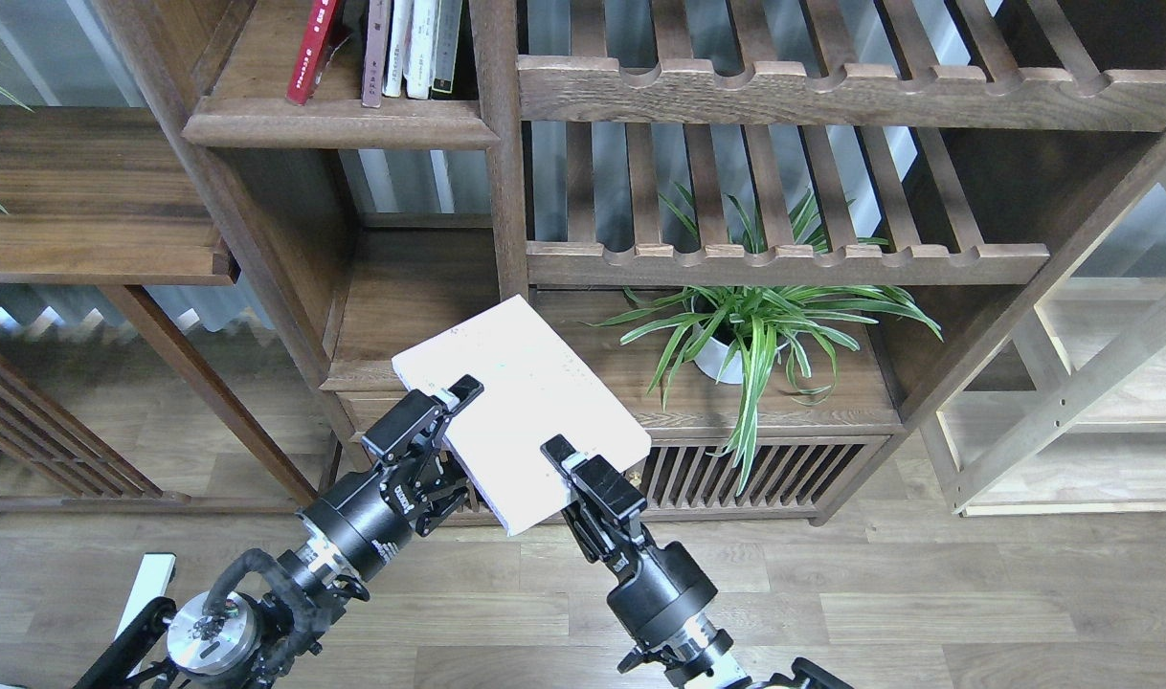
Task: Organize books on shelf
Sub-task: 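Grasp the white book's lower edge with the left gripper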
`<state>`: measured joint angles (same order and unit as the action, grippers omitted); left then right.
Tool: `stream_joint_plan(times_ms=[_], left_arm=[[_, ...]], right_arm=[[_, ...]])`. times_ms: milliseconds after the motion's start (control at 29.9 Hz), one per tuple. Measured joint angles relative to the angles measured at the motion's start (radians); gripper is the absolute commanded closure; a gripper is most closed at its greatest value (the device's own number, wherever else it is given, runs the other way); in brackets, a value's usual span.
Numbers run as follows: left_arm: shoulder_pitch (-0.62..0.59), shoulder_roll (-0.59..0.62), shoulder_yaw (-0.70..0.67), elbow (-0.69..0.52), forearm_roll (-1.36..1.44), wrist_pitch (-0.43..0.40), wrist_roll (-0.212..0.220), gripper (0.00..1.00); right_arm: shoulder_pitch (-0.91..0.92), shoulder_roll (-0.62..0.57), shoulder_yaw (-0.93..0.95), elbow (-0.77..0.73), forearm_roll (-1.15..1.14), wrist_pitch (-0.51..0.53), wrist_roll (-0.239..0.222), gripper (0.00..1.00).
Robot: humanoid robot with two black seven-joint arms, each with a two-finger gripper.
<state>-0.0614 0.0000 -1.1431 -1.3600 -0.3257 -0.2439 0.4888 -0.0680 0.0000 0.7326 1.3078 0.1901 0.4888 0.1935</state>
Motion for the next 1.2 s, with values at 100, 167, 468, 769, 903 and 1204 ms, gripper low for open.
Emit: stream_joint_plan(times_ms=[100, 167, 468, 769, 903, 1204], left_arm=[[0.001, 0.000, 0.008, 0.000, 0.004, -0.017, 0.000, 0.03], [0.001, 0.000, 0.017, 0.000, 0.005, -0.036, 0.000, 0.04], [-0.012, 0.000, 0.016, 0.000, 0.006, -0.059, 0.000, 0.42], [-0.012, 0.000, 0.016, 0.000, 0.005, -0.057, 0.000, 0.47], [-0.010, 0.007, 0.014, -0.001, 0.004, -0.057, 0.000, 0.54], [-0.003, 0.015, 0.003, 0.002, -0.006, -0.048, 0.000, 0.73]], right_arm=[[0.000, 0.000, -0.013, -0.002, -0.001, 0.000, 0.000, 0.95], [0.000, 0.000, -0.021, -0.003, -0.001, 0.000, 0.000, 0.95], [-0.001, 0.000, -0.028, -0.004, -0.010, 0.000, 0.000, 0.95], [-0.001, 0.000, -0.027, -0.004, -0.016, 0.000, 0.000, 0.95], [0.000, 0.000, -0.027, -0.004, -0.017, 0.000, -0.001, 0.95], [0.001, 0.000, -0.023, -0.004, -0.021, 0.000, -0.001, 0.95]])
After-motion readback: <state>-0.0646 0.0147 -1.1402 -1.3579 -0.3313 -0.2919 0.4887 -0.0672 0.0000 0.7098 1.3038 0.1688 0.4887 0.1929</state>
